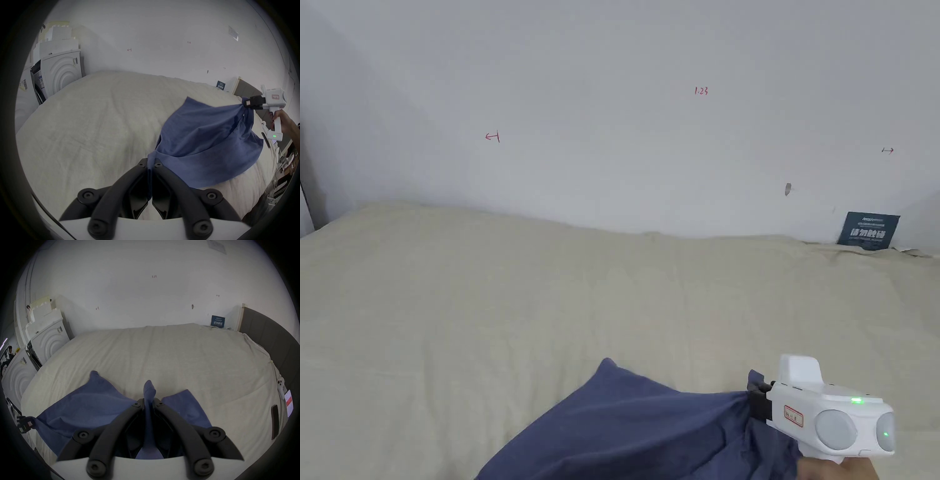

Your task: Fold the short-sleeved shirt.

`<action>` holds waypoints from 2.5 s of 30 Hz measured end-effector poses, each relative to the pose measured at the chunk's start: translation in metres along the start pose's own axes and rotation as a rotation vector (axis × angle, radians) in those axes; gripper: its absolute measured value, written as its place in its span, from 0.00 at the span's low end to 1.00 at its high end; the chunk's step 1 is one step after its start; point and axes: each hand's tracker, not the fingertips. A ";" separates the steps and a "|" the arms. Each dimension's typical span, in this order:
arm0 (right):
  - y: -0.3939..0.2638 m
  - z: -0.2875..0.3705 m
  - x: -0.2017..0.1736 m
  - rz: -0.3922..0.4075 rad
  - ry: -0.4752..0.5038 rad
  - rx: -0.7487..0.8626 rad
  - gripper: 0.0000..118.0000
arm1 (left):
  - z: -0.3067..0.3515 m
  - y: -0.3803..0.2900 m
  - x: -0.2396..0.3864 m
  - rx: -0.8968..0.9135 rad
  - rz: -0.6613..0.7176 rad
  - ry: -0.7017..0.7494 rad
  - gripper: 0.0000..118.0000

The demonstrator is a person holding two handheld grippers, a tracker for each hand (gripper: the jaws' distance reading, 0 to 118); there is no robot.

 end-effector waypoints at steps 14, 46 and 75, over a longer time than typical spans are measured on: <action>-0.034 0.075 0.009 -0.054 -0.025 0.072 0.06 | 0.022 0.031 -0.002 0.097 -0.013 -0.036 0.00; 0.202 0.212 -0.012 0.155 -0.214 0.539 0.03 | 0.112 0.325 0.013 0.402 -0.184 0.033 0.00; 0.192 0.088 0.001 0.174 -0.217 0.460 0.03 | -0.005 0.320 0.001 0.284 -0.160 0.076 0.00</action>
